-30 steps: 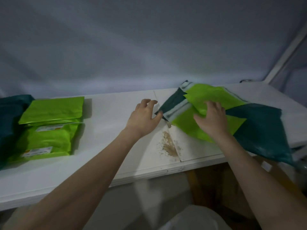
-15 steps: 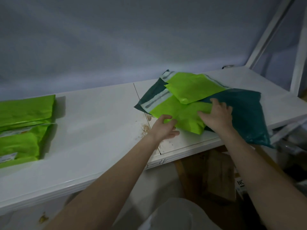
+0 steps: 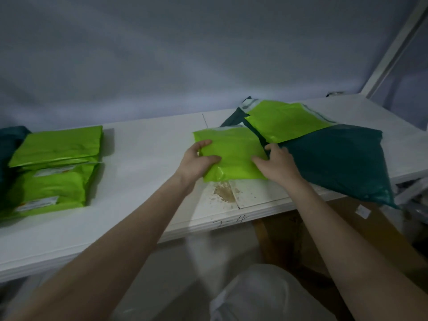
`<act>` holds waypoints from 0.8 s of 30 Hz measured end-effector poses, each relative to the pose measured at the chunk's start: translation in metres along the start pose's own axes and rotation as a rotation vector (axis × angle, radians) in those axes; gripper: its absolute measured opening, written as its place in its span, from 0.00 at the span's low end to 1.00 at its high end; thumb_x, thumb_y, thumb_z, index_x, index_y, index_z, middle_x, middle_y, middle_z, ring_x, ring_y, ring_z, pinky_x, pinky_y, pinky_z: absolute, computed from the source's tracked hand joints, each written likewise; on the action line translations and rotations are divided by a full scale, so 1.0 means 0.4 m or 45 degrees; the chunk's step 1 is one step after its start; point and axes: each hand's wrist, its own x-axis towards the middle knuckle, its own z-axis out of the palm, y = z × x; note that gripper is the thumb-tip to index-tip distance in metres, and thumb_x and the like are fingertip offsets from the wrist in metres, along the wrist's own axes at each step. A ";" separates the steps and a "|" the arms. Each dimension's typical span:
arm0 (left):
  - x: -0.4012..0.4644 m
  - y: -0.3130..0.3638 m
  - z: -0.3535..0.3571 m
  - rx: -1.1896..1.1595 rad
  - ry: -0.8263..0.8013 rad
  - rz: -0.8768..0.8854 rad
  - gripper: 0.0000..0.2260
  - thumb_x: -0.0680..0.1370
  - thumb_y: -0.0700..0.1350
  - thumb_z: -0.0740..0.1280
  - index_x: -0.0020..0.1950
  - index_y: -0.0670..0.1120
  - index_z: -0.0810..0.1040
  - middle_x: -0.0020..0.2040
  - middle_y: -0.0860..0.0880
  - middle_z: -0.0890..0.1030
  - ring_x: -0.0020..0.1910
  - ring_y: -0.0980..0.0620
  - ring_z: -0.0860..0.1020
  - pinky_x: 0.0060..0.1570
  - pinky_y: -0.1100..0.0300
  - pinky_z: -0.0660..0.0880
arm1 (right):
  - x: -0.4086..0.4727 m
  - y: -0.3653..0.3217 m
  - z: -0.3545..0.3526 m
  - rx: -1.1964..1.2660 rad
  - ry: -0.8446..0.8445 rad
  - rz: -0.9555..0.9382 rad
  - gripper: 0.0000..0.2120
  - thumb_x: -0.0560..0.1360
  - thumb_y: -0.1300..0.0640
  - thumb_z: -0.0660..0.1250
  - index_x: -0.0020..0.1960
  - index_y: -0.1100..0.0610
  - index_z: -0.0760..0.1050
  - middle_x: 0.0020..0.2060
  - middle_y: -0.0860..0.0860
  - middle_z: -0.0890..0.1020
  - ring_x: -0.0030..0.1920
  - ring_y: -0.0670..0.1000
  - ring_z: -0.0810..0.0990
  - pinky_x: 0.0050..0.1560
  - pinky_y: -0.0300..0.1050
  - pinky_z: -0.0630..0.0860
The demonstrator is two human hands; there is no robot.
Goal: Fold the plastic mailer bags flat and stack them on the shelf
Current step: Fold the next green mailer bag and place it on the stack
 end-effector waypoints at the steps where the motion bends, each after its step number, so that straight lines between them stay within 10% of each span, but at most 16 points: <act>1: -0.005 0.009 -0.033 -0.002 -0.008 0.027 0.23 0.73 0.32 0.68 0.67 0.47 0.70 0.54 0.45 0.77 0.43 0.51 0.79 0.39 0.64 0.79 | -0.004 -0.026 0.011 0.115 -0.034 -0.002 0.26 0.76 0.47 0.63 0.68 0.59 0.62 0.60 0.57 0.70 0.60 0.58 0.71 0.57 0.50 0.71; 13: -0.083 0.055 -0.365 -0.003 0.243 0.211 0.04 0.73 0.41 0.71 0.46 0.49 0.81 0.44 0.46 0.77 0.44 0.50 0.73 0.44 0.59 0.70 | -0.045 -0.300 0.154 1.143 -0.117 0.063 0.16 0.69 0.55 0.72 0.52 0.65 0.79 0.48 0.60 0.83 0.48 0.57 0.82 0.51 0.50 0.78; 24: -0.093 0.051 -0.441 0.067 0.186 0.424 0.24 0.75 0.31 0.65 0.68 0.49 0.71 0.62 0.51 0.76 0.50 0.60 0.80 0.51 0.65 0.77 | -0.071 -0.351 0.238 1.055 0.195 -0.395 0.05 0.74 0.64 0.67 0.49 0.65 0.76 0.43 0.53 0.80 0.43 0.48 0.78 0.46 0.41 0.74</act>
